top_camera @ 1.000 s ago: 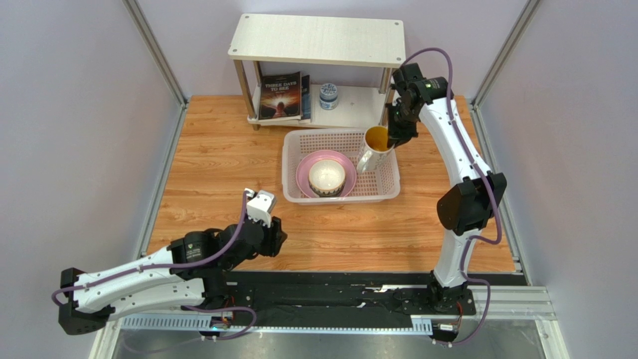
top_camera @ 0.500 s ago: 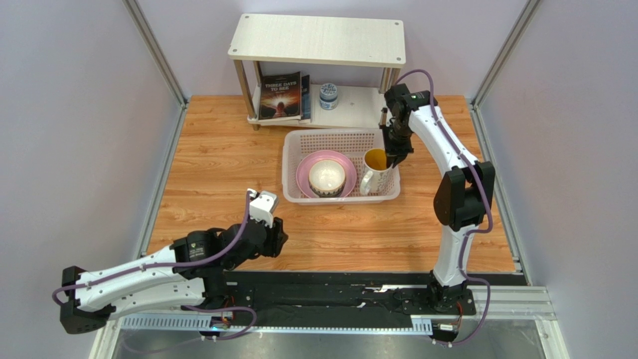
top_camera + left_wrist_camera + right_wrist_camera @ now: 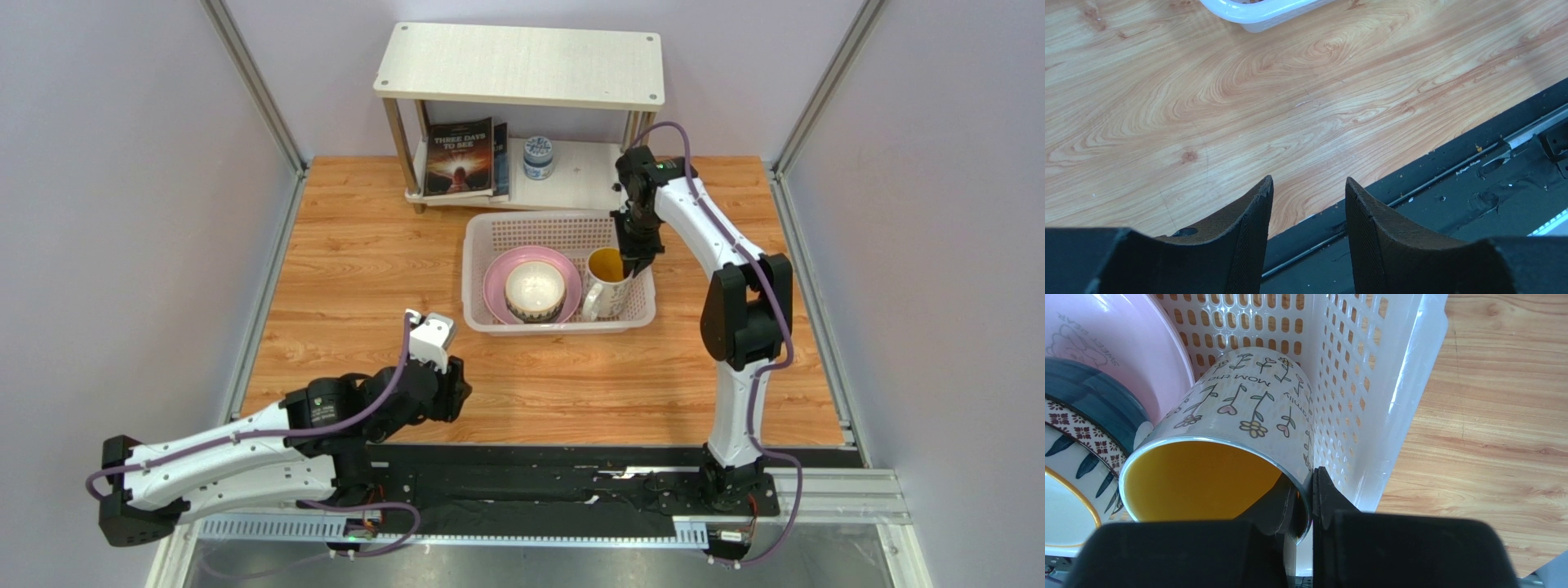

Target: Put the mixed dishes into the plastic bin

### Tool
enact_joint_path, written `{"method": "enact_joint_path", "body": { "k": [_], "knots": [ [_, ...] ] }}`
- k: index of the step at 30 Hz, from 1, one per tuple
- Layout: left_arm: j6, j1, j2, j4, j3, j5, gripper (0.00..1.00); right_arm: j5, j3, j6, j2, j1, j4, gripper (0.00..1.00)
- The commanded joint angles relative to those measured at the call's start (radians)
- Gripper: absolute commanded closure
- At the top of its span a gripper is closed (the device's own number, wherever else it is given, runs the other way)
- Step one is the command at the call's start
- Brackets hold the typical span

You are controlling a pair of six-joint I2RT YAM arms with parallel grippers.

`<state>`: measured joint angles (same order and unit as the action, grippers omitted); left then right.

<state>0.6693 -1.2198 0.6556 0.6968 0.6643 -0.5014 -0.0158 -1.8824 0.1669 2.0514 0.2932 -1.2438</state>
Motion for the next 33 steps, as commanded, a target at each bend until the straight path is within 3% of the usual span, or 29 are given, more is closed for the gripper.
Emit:
{"method": "enact_joint_path", "body": {
  "k": [1,9,18,19,20,21,28,31,33],
  "knots": [
    [0.018,0.000,0.001,0.004,0.009,0.011,0.47,0.054,0.017,-0.027,-0.039,0.000,0.095,1.00],
    [0.030,0.000,0.006,0.009,0.004,0.012,0.48,0.082,0.042,-0.035,-0.022,0.012,0.123,1.00],
    [0.058,0.000,0.016,0.027,0.015,-0.014,0.46,0.053,0.108,0.075,-0.158,0.026,0.115,0.43],
    [0.061,0.000,0.018,0.033,0.021,-0.019,0.46,0.047,0.108,0.082,-0.171,0.030,0.109,0.43],
    [0.067,0.000,0.022,0.038,0.026,-0.023,0.33,0.036,0.108,0.091,-0.187,0.034,0.107,0.43],
    [0.070,0.000,0.027,0.040,0.029,-0.026,0.30,0.030,0.108,0.109,-0.201,0.035,0.109,0.39],
    [0.102,0.000,0.032,0.076,0.075,-0.077,0.29,-0.045,0.057,0.195,-0.315,0.044,0.084,0.31],
    [0.159,0.002,0.030,0.133,0.116,-0.115,0.23,-0.078,-0.024,0.239,-0.353,0.047,0.034,0.30],
    [0.180,0.063,0.036,0.199,0.164,-0.065,0.15,-0.084,-0.012,0.290,-0.445,0.050,0.050,0.30]
  ]
}}
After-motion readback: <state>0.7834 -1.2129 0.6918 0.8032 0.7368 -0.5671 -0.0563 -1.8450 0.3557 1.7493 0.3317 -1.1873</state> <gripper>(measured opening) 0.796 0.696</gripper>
